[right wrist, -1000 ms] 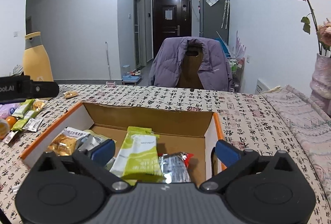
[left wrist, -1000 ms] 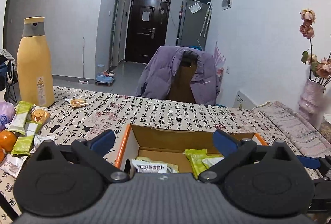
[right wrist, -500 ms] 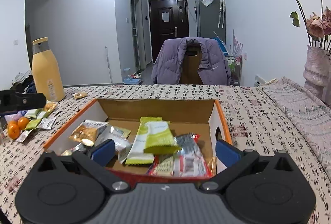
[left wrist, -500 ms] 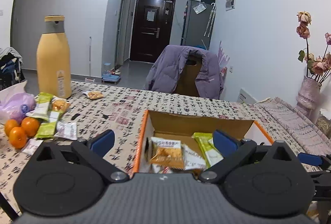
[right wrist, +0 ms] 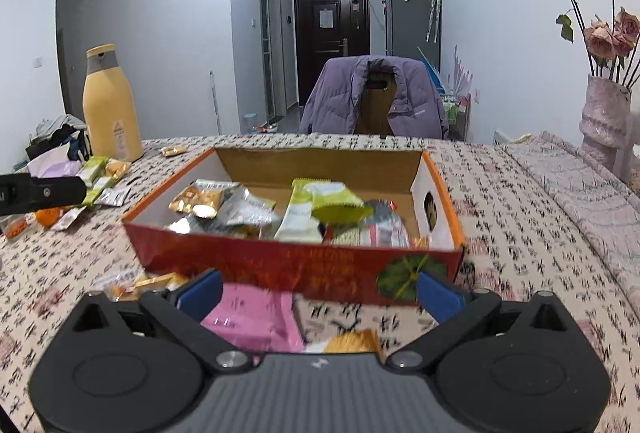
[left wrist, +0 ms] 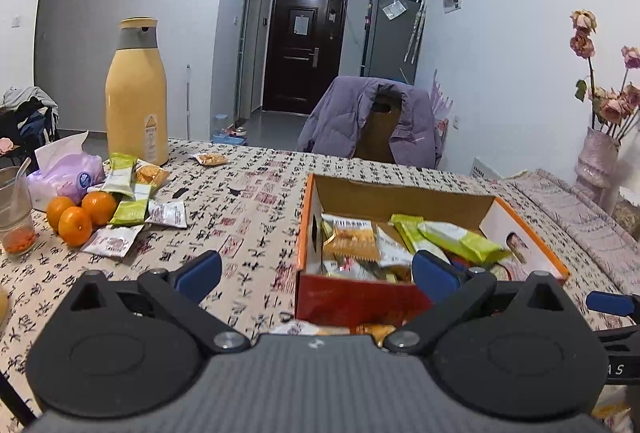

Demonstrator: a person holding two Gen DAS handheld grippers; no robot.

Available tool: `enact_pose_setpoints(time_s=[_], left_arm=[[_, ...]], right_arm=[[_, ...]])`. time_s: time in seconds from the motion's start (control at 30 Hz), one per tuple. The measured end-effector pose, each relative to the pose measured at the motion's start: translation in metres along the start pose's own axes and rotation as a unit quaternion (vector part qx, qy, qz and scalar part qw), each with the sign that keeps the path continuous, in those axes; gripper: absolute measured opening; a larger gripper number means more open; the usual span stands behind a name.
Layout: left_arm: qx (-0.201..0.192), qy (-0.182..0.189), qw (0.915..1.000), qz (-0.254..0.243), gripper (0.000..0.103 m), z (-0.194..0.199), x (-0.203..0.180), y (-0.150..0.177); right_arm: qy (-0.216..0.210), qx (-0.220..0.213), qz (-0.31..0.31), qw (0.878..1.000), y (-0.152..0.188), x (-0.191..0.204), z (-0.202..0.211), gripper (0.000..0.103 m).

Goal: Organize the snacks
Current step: 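Withdraw both tools from the box toward the remaining packets, then grasp a white snack packet with the right gripper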

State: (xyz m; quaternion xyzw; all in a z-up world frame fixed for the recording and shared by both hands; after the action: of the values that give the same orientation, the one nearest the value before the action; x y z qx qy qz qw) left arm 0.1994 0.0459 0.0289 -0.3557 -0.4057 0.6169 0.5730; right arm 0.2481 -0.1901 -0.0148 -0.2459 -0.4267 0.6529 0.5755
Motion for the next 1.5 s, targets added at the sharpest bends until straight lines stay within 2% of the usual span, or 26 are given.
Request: enact_pose_setpoints(time_s=[0.47, 0.87, 0.97, 1.03, 1.07, 1.13, 1.17, 1.27, 1.4, 1.5], left_arm=[[0.038, 0.011, 0.9992, -0.007, 0.103, 0.008, 0.002, 0.051], [0.048, 0.021, 0.9986, -0.005, 0.103, 0.01, 0.0, 0.064], [0.05, 0.021, 0.9985, -0.003, 0.103, 0.01, 0.001, 0.066], [0.051, 0.022, 0.9984, 0.0, 0.103, 0.01, 0.001, 0.067], [0.052, 0.022, 0.9984, 0.001, 0.103, 0.01, 0.002, 0.068], [0.053, 0.023, 0.9983, 0.003, 0.103, 0.01, 0.003, 0.069], [0.054, 0.023, 0.9983, 0.004, 0.103, 0.009, 0.003, 0.069], [0.054, 0.022, 0.9982, 0.006, 0.103, 0.01, 0.004, 0.07], [0.053, 0.021, 0.9983, 0.009, 0.103, 0.011, 0.006, 0.07], [0.053, 0.02, 0.9984, 0.011, 0.103, 0.012, 0.007, 0.07]], right_arm=[[-0.001, 0.044, 0.01, 0.999, 0.051, 0.012, 0.006, 0.103], [-0.017, 0.079, 0.029, 0.996, 0.083, 0.033, -0.015, 0.101], [-0.028, 0.075, 0.025, 0.996, 0.082, 0.035, -0.015, 0.087], [-0.041, 0.073, 0.026, 0.996, 0.081, 0.039, -0.013, 0.071], [-0.044, 0.072, 0.029, 0.996, 0.081, 0.041, -0.012, 0.068], [-0.051, 0.071, 0.031, 0.996, 0.08, 0.044, -0.01, 0.051], [-0.055, 0.07, 0.031, 0.996, 0.08, 0.045, -0.009, 0.047], [-0.05, 0.071, 0.039, 0.995, 0.08, 0.048, -0.009, 0.027], [-0.05, 0.071, 0.036, 0.996, 0.081, 0.047, -0.01, 0.019], [-0.049, 0.064, 0.038, 0.996, 0.079, 0.046, -0.007, 0.017]])
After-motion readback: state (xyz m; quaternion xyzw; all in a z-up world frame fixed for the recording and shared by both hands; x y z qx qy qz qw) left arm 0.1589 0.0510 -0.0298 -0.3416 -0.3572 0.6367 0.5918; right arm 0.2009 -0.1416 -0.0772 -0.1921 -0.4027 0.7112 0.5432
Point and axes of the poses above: each gripper's, at about its wrist camera, not at the fingertips, and z roughly against the way its jaws point, x to its left, y to its underside, the point moved 9 cm from there along -z, roughly the way its jaws point, and after that the axes turned 8 degrees about -z, right-handed, at the moved point
